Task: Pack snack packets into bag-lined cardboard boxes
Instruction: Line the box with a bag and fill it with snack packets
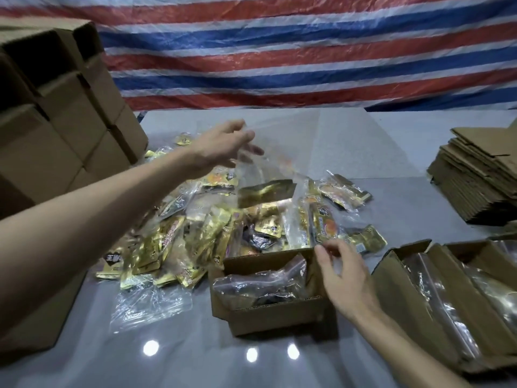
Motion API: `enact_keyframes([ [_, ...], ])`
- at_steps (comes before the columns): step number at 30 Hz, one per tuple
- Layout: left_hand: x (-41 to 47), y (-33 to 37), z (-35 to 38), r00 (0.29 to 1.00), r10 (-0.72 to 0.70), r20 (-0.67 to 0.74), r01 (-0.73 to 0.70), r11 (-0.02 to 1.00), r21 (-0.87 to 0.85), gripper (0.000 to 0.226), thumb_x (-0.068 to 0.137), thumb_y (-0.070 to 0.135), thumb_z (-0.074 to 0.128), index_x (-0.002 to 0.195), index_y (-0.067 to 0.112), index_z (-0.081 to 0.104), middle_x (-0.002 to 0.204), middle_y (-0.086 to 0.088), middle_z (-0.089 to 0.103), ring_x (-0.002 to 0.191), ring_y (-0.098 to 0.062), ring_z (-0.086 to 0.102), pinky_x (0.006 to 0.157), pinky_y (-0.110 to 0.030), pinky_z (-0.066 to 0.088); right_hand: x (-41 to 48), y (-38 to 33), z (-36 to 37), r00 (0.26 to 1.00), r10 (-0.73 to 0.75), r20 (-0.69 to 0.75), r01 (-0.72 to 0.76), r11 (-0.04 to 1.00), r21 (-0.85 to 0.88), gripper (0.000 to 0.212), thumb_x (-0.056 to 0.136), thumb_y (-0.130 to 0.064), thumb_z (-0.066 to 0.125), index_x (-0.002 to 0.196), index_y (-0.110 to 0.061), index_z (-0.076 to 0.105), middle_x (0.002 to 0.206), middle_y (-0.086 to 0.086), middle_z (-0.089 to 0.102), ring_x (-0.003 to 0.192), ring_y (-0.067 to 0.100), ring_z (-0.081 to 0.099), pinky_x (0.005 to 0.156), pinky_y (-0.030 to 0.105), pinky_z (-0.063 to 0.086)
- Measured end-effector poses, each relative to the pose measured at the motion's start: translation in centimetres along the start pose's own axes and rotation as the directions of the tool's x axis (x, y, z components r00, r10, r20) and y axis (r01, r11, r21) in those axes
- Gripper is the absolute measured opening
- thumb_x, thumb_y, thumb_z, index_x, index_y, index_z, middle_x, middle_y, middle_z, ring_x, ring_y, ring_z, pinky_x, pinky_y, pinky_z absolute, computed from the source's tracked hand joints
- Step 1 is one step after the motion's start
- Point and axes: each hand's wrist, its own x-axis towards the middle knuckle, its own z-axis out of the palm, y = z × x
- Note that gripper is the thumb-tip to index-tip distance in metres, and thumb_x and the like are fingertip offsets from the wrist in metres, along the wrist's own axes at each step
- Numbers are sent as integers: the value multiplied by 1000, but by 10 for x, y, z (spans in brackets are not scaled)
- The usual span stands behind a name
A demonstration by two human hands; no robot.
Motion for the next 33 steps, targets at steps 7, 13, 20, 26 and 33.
enact_keyframes([
  [7,-45,57,5,993,89,-80,-99,984,-145,16,108,27,41,98,15,48,107,-8,76,98,-30,73,97,-52,52,-7,-17,3,987,-132,96,146,977,-155,64,71,-83,55,114,-37,64,124,-18,42,125,4,34,109,31,31],
  [13,-85,83,6,988,142,-56,-149,981,-127,23,109,27,37,93,14,48,108,-13,75,99,-32,73,98,-56,52,-18,-19,4,973,-205,105,224,945,-237,62,63,-83,50,97,-32,60,128,-10,44,133,10,29,113,34,28],
  [20,-114,80,7,985,171,-3,-169,972,-160,22,108,29,40,90,19,47,109,-16,74,102,-38,71,102,-65,46,-17,-19,1,943,-331,42,333,941,-56,15,74,-37,85,76,-41,71,118,-17,52,126,7,37,107,36,30],
  [26,-134,56,-1,989,147,-28,-150,968,-201,22,108,28,39,89,17,44,111,-19,73,104,-39,70,101,-67,45,-22,-13,-11,808,-584,-77,589,799,121,6,81,-17,80,87,-16,81,86,-13,70,82,6,67,72,26,54],
  [33,-149,41,-2,992,110,-58,-121,962,-247,22,103,30,45,86,17,44,110,-20,73,102,-41,71,101,-67,44,-35,-5,-20,867,-490,87,465,860,208,18,84,3,73,86,-15,73,91,-10,72,86,12,69,75,28,55],
])
